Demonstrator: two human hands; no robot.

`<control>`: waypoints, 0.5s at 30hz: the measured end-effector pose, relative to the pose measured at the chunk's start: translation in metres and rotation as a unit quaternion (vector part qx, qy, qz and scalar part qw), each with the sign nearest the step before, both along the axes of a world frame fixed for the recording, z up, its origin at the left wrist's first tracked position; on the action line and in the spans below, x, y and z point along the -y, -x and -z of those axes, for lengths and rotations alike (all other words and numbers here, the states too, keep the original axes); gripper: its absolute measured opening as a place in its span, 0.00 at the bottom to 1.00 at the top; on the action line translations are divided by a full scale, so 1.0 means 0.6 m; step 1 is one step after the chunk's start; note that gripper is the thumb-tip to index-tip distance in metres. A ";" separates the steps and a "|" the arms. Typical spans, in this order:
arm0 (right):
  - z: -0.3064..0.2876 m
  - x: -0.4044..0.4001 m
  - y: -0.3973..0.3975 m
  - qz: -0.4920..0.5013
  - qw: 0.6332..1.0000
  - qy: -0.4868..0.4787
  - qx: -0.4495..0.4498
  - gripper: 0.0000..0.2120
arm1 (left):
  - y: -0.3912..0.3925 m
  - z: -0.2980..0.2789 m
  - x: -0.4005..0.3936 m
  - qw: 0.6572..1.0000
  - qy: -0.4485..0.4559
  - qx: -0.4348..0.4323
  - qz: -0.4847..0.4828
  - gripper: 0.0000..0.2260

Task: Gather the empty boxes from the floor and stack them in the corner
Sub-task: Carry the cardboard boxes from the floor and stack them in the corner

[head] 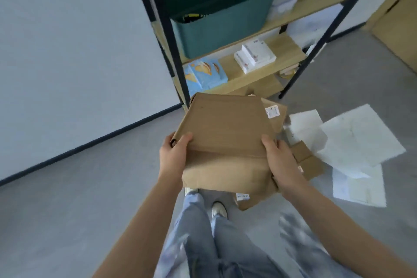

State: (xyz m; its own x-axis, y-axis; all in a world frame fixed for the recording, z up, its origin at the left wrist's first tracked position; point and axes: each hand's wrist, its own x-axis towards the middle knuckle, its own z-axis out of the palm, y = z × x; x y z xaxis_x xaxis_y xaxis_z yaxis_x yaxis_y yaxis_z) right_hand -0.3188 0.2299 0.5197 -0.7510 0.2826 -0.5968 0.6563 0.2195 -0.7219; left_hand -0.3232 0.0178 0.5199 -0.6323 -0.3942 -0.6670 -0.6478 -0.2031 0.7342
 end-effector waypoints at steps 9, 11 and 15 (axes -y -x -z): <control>-0.032 0.236 -0.024 -0.229 0.973 -0.004 -0.004 0.16 | -0.199 -0.023 0.194 0.972 -0.005 -0.011 -0.235 0.16; -0.039 0.308 -0.032 -0.274 0.962 0.004 -0.018 0.15 | -0.241 -0.027 0.247 0.959 0.000 -0.020 -0.284 0.16; -0.043 0.469 -0.071 -0.356 0.934 0.023 -0.021 0.12 | -0.333 -0.033 0.364 0.926 0.005 -0.039 -0.374 0.15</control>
State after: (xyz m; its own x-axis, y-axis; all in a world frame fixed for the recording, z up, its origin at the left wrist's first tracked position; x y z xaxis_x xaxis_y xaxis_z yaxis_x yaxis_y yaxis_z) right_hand -0.2764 -0.0517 0.5453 -0.7616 -0.3235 -0.5616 0.3261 0.5576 -0.7634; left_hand -0.1231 -0.2005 0.5399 -0.2249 -0.7474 -0.6252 -0.2733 -0.5675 0.7767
